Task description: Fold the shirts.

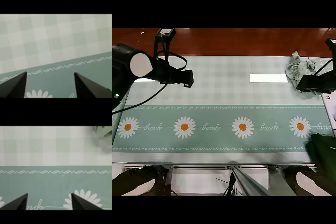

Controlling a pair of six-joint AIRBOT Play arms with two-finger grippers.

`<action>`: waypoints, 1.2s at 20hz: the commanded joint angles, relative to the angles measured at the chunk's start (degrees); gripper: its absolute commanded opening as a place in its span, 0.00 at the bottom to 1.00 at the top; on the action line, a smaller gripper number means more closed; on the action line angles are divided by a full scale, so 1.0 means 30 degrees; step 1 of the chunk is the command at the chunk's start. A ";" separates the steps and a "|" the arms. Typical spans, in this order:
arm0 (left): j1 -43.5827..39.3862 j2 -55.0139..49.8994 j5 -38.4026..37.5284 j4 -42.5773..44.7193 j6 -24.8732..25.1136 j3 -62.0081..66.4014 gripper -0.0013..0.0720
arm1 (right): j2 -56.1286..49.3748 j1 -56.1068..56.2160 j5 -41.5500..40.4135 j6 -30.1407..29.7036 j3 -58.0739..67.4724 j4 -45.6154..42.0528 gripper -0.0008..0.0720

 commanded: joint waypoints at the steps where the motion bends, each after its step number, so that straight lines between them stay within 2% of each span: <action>1: -0.0007 0.0015 0.0007 0.0000 0.0000 -0.0007 1.00 | -0.0015 0.0007 0.0000 0.0000 0.0015 0.0000 0.85; 20: -0.0007 0.0015 0.0007 0.0000 0.0000 -0.0007 1.00 | -0.0015 0.0007 0.0007 0.0000 0.0015 0.0000 0.85; 22: -0.0007 -0.0007 0.0277 0.0000 0.0000 -0.0007 1.00 | -0.0015 0.0007 -0.0699 0.0015 0.0015 0.0000 0.85; 24: -0.0007 -0.0131 0.0590 0.0000 0.0000 -0.0007 1.00 | -0.0015 0.0007 -0.2514 -0.0015 0.0015 -0.0022 0.85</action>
